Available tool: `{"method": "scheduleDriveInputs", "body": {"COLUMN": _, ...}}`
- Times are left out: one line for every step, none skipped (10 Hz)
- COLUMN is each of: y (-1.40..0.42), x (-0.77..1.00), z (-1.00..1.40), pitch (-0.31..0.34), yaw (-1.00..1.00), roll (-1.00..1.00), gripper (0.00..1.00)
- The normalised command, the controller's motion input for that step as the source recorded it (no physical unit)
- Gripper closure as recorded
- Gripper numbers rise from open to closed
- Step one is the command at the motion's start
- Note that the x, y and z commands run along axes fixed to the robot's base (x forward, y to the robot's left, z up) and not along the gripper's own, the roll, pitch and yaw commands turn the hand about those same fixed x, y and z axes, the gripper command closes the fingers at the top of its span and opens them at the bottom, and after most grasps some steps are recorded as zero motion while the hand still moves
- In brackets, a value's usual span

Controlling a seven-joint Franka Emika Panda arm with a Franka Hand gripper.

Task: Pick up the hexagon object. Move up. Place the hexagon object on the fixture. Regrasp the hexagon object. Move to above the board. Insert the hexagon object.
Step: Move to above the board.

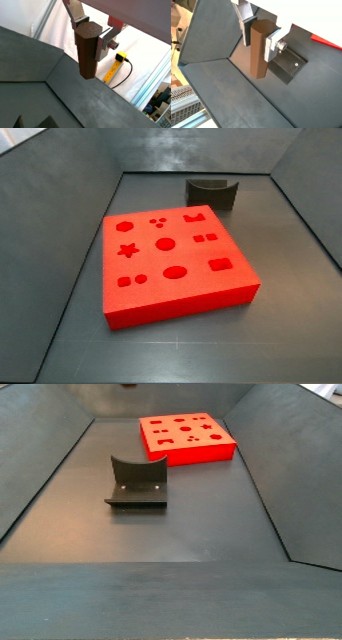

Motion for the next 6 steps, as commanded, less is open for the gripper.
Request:
{"method": "scheduleDriveInputs", "body": {"y": -1.0, "x": -0.64, "z": 0.21, "pitch": -0.054, "yaw": -0.07, "roll": -1.0, "gripper": 1.0}}
{"method": "scheduleDriveInputs", "body": {"y": -1.0, "x": -0.64, "z": 0.19, "pitch": -0.061, "yaw": -0.07, "roll": -1.0, "gripper": 1.0}}
{"method": "scheduleDriveInputs", "body": {"y": -1.0, "x": -0.69, "z": 0.21, "pitch": -0.084, "yaw": -0.07, "roll": -1.0, "gripper": 1.0}}
{"method": "scheduleDriveInputs", "body": {"y": -1.0, "x": -0.71, "z": 0.19, "pitch": -0.096, "yaw": -0.07, "roll": -1.0, "gripper": 1.0}}
{"method": "scheduleDriveInputs", "body": {"y": -1.0, "x": -0.75, "z": 0.21, "pitch": -0.112, "yaw": -0.08, "roll": -1.0, "gripper": 1.0}}
{"method": "scheduleDriveInputs", "body": {"y": -1.0, "x": -0.78, "z": 0.21, "pitch": -0.118, "yaw": -0.08, "roll": -1.0, "gripper": 1.0}}
